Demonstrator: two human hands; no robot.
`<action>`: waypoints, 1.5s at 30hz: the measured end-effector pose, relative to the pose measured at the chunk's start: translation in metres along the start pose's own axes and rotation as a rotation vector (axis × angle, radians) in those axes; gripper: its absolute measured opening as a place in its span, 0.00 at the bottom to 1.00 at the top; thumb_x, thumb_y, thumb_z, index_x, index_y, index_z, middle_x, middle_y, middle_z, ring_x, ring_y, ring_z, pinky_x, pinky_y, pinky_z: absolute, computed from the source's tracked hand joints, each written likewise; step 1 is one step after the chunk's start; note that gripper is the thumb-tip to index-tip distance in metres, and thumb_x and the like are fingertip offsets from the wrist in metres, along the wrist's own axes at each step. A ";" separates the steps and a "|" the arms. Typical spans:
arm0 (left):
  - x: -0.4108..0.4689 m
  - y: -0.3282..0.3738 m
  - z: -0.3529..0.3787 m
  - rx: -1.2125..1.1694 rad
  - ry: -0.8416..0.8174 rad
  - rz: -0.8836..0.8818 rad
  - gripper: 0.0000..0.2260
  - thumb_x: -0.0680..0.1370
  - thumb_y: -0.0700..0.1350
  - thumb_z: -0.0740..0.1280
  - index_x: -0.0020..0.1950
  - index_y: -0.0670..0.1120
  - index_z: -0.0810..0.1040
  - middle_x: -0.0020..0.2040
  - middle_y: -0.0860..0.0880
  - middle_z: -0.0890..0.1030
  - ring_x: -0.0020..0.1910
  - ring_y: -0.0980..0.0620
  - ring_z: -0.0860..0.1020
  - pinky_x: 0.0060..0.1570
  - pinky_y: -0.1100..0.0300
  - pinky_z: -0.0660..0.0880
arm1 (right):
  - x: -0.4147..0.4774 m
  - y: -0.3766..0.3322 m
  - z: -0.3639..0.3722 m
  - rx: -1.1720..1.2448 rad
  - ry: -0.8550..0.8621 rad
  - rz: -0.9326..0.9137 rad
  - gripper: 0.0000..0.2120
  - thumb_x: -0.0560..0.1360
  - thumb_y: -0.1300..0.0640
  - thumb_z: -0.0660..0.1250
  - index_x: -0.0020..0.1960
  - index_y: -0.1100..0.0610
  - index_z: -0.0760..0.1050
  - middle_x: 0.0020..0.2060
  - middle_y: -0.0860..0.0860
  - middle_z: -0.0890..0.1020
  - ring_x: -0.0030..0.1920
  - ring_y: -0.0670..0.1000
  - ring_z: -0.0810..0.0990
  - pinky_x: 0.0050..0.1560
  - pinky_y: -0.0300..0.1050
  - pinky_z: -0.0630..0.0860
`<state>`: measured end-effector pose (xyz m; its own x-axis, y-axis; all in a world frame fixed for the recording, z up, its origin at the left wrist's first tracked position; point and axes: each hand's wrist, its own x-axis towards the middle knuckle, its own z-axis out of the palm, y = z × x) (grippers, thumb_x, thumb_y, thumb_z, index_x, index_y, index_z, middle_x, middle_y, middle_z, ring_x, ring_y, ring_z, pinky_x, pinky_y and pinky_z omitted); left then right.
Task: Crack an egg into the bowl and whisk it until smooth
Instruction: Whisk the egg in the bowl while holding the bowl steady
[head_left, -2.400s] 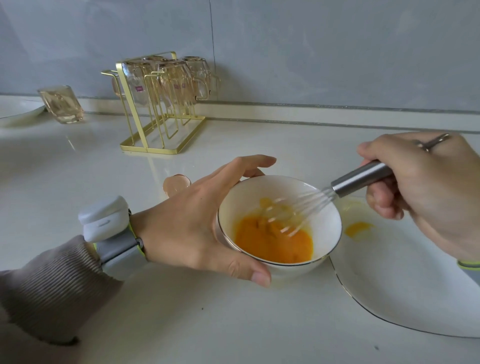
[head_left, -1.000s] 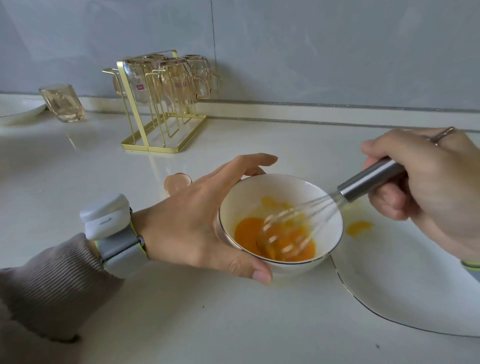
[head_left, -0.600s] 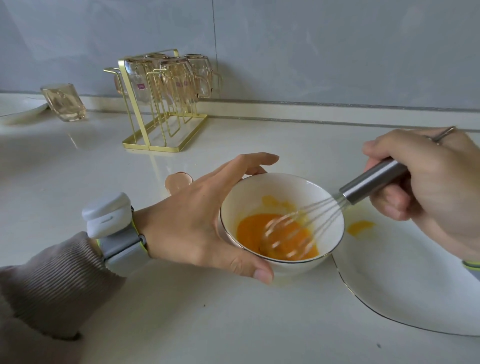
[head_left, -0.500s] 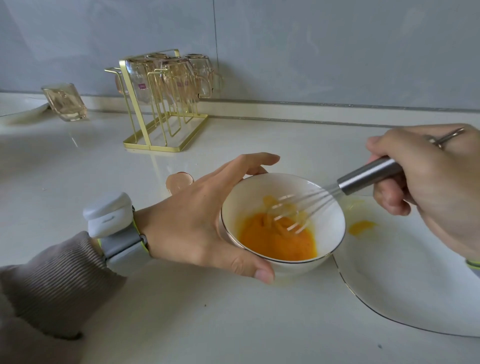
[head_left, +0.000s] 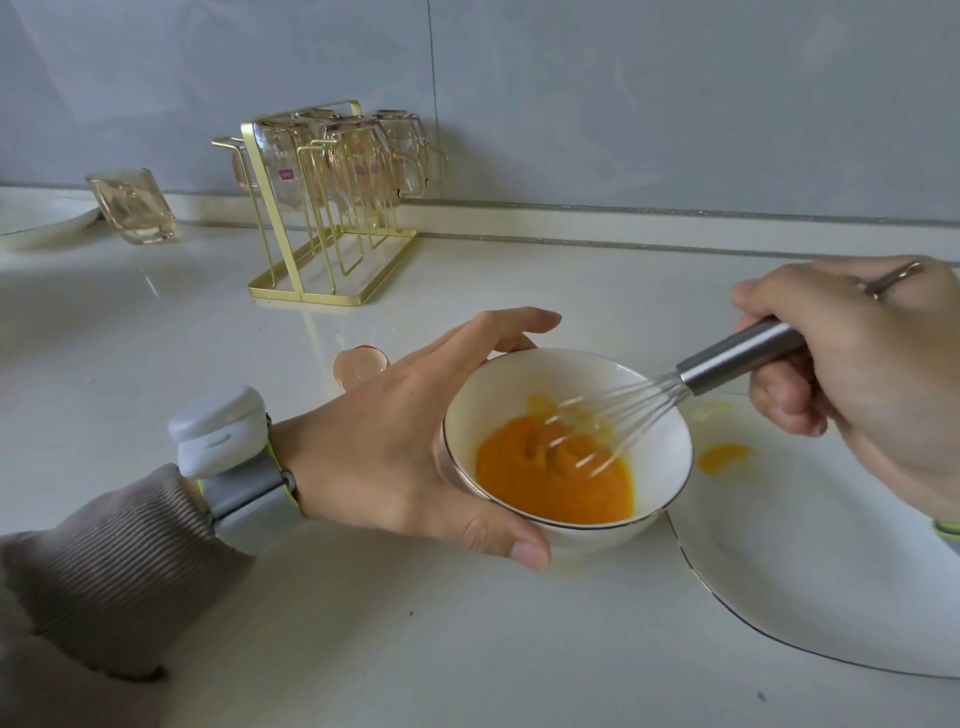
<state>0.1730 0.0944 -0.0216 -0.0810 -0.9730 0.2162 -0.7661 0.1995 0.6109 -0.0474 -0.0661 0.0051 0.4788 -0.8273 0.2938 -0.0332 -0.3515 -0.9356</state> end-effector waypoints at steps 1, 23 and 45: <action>0.001 0.000 0.000 0.001 0.002 0.002 0.53 0.58 0.79 0.68 0.78 0.60 0.56 0.71 0.62 0.70 0.68 0.62 0.73 0.61 0.74 0.69 | 0.000 0.000 0.000 0.014 -0.025 0.022 0.21 0.75 0.57 0.67 0.26 0.62 0.71 0.15 0.53 0.67 0.17 0.54 0.63 0.22 0.38 0.62; 0.000 0.000 0.000 0.017 0.001 -0.006 0.54 0.57 0.79 0.70 0.77 0.62 0.55 0.71 0.61 0.70 0.68 0.60 0.75 0.62 0.66 0.73 | -0.001 0.000 -0.001 0.017 -0.018 0.022 0.21 0.76 0.57 0.67 0.25 0.59 0.73 0.16 0.53 0.67 0.17 0.55 0.65 0.21 0.38 0.63; -0.001 0.001 -0.001 0.019 0.000 -0.027 0.54 0.55 0.79 0.71 0.77 0.64 0.55 0.71 0.63 0.70 0.69 0.61 0.73 0.64 0.65 0.72 | 0.002 0.003 -0.002 0.023 -0.006 0.010 0.22 0.76 0.57 0.66 0.26 0.65 0.67 0.14 0.53 0.65 0.16 0.53 0.62 0.22 0.37 0.62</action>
<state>0.1725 0.0957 -0.0204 -0.0598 -0.9779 0.2003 -0.7802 0.1710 0.6017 -0.0481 -0.0693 0.0034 0.4841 -0.8281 0.2828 -0.0178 -0.3324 -0.9430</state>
